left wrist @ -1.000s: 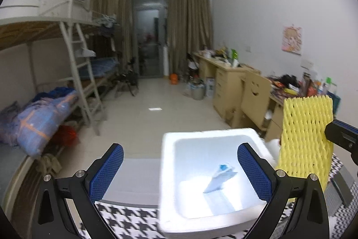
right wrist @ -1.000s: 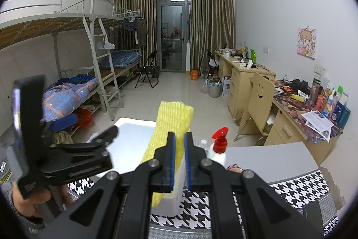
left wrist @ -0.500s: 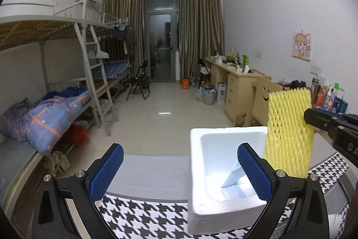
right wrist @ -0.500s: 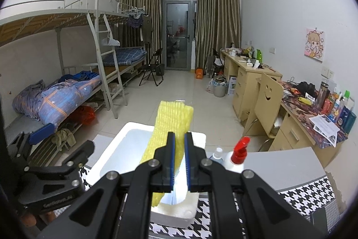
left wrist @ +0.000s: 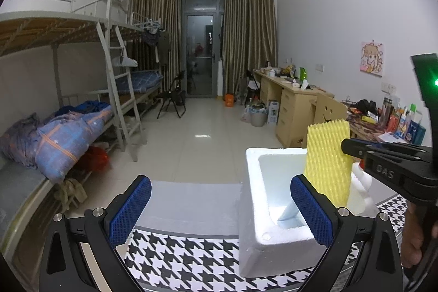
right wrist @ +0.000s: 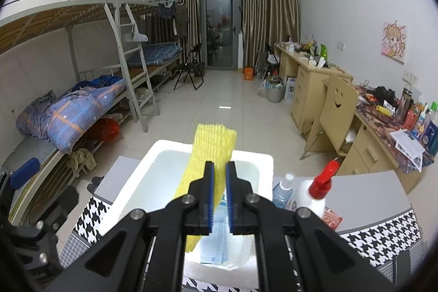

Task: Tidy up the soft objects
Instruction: 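Lower the yellow foam net into the white foam box and open the right tool, then withdraw both tools from the box back toward the table items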

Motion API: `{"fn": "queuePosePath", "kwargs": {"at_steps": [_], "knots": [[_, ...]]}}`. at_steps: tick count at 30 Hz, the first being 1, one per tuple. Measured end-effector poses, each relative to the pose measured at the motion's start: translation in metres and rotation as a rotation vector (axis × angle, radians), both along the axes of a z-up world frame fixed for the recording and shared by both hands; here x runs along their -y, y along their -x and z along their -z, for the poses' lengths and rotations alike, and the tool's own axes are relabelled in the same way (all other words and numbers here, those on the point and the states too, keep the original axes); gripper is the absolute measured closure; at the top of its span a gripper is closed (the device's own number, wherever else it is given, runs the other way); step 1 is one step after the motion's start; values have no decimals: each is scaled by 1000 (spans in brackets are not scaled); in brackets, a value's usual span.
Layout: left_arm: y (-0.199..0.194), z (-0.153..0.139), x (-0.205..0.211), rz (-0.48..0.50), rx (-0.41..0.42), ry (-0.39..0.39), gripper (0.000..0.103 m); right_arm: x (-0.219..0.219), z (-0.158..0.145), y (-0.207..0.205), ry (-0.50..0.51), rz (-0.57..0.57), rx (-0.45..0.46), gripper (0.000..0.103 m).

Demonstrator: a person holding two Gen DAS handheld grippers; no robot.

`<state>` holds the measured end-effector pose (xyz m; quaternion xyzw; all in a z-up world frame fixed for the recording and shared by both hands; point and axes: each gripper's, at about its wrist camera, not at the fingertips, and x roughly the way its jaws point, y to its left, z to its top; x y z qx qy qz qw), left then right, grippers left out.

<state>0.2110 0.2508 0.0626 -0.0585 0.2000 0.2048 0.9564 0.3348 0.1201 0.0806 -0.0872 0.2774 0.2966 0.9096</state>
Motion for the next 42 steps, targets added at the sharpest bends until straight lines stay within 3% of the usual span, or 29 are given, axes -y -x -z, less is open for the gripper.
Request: {"fn": "queuePosePath", "kwargs": {"at_steps": [3,4,6,7,8,16,28,42], "knots": [[0,1,-1,13,-9,6,1,-5,6,-6,8,-3,-23,92],[0,1,-1,10,-11,5,1,-7,9,-9,13,-2,-38,87],[0,2,-3,11,-12,10,1,-11,15,-14,27,-6,-74,59],[0,2,-4,10,-10,15,1,-12,18,-17,35,-12,-88,36],[0,2,-5,9,-7,18,1,-13,19,-17,34,-7,-88,30],[0,3,-4,9,-18,21,1,-8,14,-7,39,-1,-64,29],[26,-10,10,2,-1,1,1,13,-13,22,18,17,2,10],[65,-19,44,13,7,-6,1,53,-23,60,-3,2,21,9]]}}
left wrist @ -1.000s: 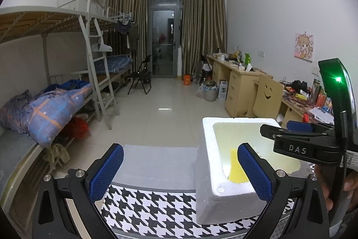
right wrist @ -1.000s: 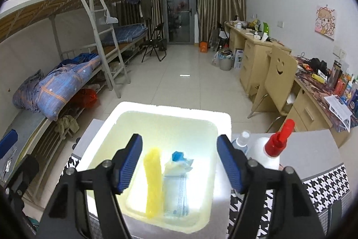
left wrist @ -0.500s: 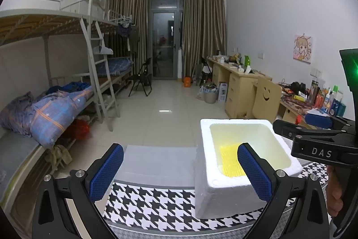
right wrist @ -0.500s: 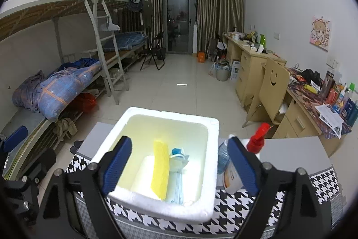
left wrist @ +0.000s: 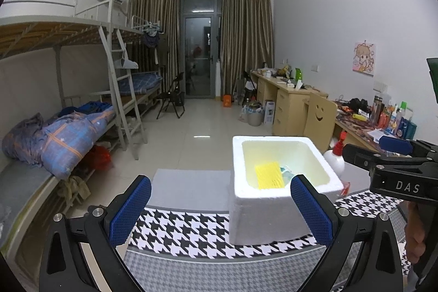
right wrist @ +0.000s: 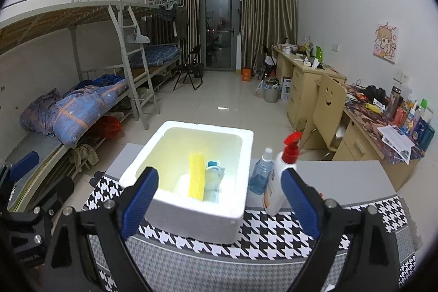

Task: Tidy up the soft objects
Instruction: 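Withdraw both tools from the box back toward the table items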

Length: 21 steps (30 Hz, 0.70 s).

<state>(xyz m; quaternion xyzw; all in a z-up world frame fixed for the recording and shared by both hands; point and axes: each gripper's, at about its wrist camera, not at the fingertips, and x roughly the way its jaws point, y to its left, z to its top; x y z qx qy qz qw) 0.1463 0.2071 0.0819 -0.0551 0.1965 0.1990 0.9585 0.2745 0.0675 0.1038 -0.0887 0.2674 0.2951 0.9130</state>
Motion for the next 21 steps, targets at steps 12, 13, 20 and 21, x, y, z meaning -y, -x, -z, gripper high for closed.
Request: {"fn": "queuePosePath", "kwargs": {"at_steps": [12,13,20,21], "knots": [[31,-5,36,29,21,-27,1,42,-9,34,-45,-5,35,9],[33,-5,37,31,23,-28,1,45,-9,36,-45,-3,40,9],[59,-5,64,49,50,-38,1,71,-12,65,-68,1,83,9],[64,-5,68,48,57,-44,1,74,-12,67,-71,1,85,9]]}}
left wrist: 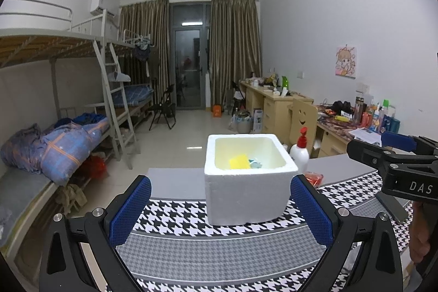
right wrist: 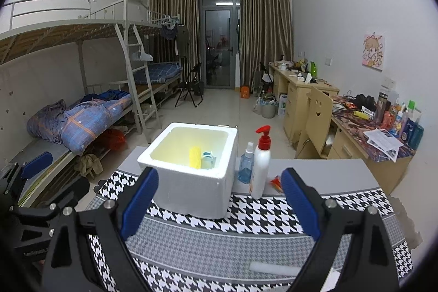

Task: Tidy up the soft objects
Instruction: 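Withdraw both tools from the box back toward the table items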

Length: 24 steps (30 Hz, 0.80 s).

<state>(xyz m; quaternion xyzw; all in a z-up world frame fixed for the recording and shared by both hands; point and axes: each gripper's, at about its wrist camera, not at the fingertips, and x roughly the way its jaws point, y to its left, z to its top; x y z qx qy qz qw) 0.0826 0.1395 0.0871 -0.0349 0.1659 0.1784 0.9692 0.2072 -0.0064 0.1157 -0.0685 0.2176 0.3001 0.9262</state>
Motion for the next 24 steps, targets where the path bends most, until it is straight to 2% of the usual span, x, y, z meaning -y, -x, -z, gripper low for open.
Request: {"fn": "queuePosePath", "kwargs": {"at_steps": [10,17,24], "knots": [[34,3,38,55,70,-15,1,26,4,35,-7,-10,39,9],[42,16,62,87,75,-53,1,50,18,52,-24,28,61,9],[53,31,62,105,85,8,1,67,36,64,-10,51,79,9]]}}
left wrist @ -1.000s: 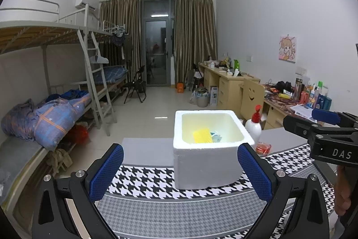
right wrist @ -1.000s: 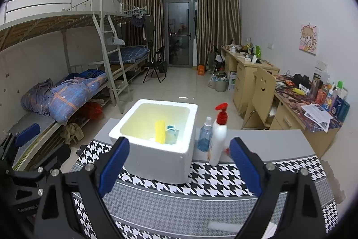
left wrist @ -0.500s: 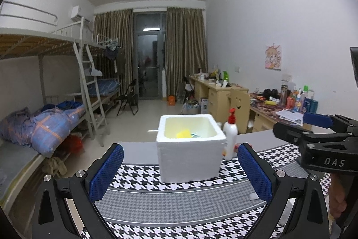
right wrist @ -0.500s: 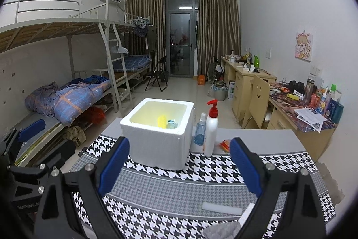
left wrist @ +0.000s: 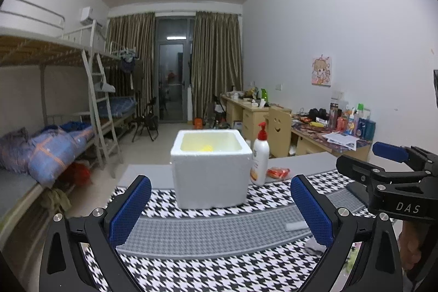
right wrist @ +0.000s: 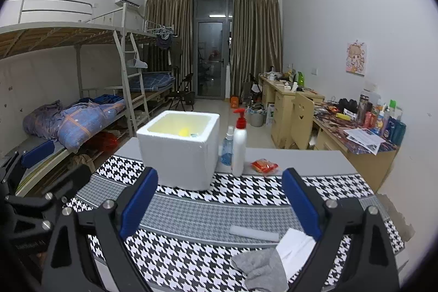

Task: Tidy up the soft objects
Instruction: 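Withdraw both tools from the box back toward the table items, then move the left tool toward the grey sock while the right tool approaches the green tissue pack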

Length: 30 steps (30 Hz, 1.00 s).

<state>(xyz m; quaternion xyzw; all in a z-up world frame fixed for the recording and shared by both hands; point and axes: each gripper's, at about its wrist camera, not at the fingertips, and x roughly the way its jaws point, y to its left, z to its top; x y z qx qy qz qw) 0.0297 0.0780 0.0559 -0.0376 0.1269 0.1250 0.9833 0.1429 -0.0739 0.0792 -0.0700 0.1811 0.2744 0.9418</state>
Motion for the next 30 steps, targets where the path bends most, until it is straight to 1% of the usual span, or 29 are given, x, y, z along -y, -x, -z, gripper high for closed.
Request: {"fn": "queuePosePath", "kwargs": {"at_steps": [5,8,13,16,18,21,24,30], "knots": [[7,9,10,54,24,-5,1,13,10,6,-9,31,-2,8],[7,16,17,71,11,3,1,20,16,10,-12,54,0,8],[6,27,28,93,8,-18,1,33,27,15,-15,75,-5,8],[6,35,35,108,22,-12,1,41,31,18,-29,112,4,8],[3,40,40,130,6,-8,1,46,35,20,-28,119,5,8],[2,43,43,154,10,8,1,50,39,21,-22,138,-6,8],[2,43,46,154,20,5,1,55,42,23,-19,150,-6,8],[-5,47,54,197,2,26,1,68,45,26,-22,194,-6,8]]}}
